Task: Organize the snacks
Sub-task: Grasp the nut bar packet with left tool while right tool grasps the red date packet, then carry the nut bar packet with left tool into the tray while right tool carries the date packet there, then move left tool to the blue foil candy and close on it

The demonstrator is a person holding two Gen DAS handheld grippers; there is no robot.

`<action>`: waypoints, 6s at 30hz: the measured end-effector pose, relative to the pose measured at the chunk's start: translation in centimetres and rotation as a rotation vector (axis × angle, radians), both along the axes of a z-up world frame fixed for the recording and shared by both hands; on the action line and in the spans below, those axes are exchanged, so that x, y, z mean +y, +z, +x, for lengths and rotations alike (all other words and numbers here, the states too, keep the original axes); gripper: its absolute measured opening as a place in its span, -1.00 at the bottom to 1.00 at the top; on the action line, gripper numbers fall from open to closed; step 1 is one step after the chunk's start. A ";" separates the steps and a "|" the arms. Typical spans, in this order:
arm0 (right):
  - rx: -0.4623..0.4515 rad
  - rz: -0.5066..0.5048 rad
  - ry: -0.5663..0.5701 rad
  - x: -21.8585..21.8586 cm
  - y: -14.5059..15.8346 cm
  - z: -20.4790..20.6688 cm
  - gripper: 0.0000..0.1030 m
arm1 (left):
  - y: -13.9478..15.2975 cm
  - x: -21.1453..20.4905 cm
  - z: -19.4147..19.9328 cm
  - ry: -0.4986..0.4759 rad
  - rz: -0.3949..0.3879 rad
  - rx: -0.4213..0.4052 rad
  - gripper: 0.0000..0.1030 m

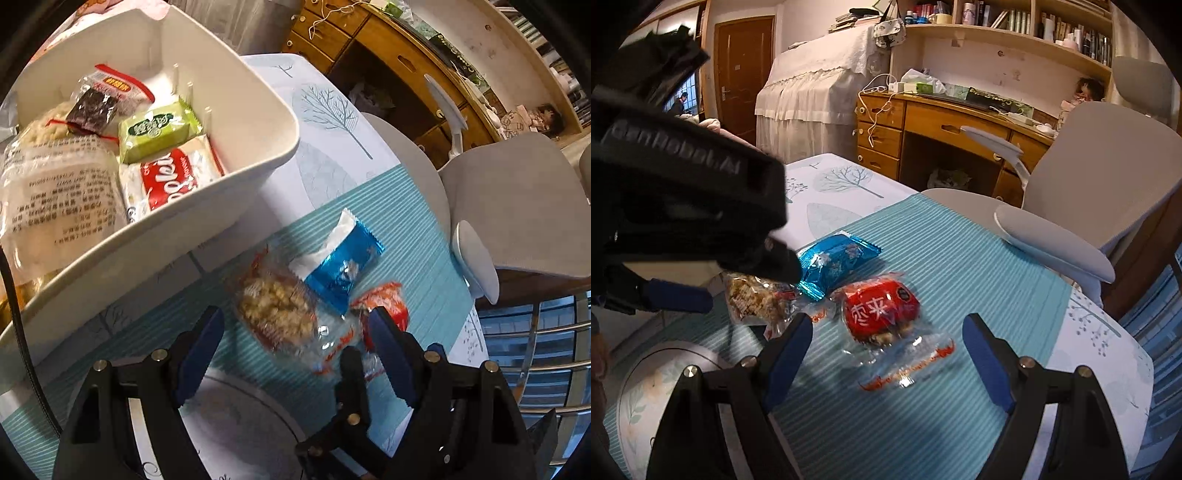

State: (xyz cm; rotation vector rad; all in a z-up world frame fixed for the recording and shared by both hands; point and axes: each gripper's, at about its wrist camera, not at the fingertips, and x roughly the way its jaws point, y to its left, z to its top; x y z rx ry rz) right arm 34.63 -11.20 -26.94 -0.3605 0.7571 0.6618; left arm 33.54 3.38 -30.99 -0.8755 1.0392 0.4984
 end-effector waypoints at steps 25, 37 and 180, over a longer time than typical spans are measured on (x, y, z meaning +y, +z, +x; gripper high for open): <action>0.124 -0.035 -0.006 1.2 -1.6 1.7 0.26 | -1.0 0.4 1.2 -0.037 0.069 0.069 -0.25; 0.151 -0.023 -0.005 1.1 -1.3 1.0 0.15 | -0.9 0.5 -0.2 -0.061 0.046 0.149 -0.27; 0.589 0.187 -0.926 -2.2 3.6 -20.1 0.54 | 9.0 -5.4 4.1 -1.541 0.415 0.224 0.57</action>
